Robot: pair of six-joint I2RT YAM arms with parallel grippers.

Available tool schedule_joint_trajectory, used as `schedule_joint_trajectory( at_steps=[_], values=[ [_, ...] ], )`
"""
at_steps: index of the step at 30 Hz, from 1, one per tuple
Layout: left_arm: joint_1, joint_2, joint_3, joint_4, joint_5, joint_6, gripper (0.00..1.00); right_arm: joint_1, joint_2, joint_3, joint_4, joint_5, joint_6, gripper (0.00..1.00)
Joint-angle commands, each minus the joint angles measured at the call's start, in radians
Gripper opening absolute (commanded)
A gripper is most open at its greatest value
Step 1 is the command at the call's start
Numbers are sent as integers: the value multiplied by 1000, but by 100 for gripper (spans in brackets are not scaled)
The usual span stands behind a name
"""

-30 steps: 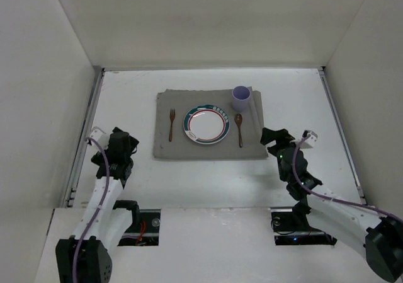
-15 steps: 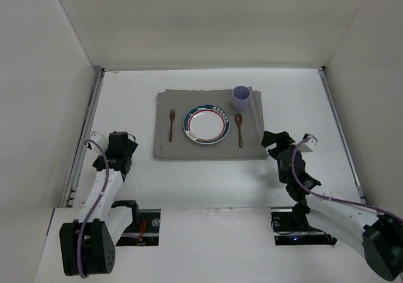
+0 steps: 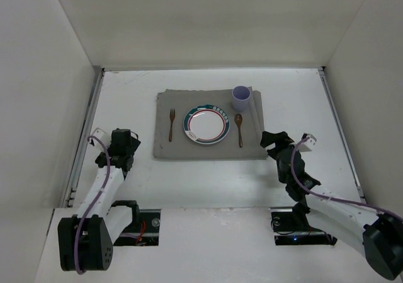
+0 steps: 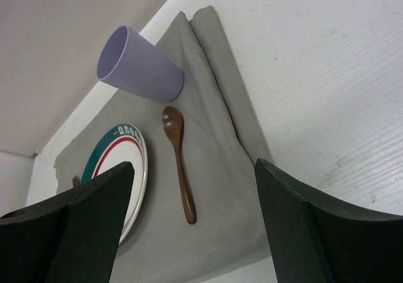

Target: Set the dinner table for one person

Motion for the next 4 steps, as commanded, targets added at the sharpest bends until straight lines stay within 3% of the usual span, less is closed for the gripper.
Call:
schedule_joint_trajectory(
  at_steps=[1,4],
  values=[
    [-25,5,36,31,-7,-3,100,11,1,40,54,-6,-11,84],
    [-31,29,41,45,-6,6,100,11,11,37,59,-7,-9,84]
  ],
)
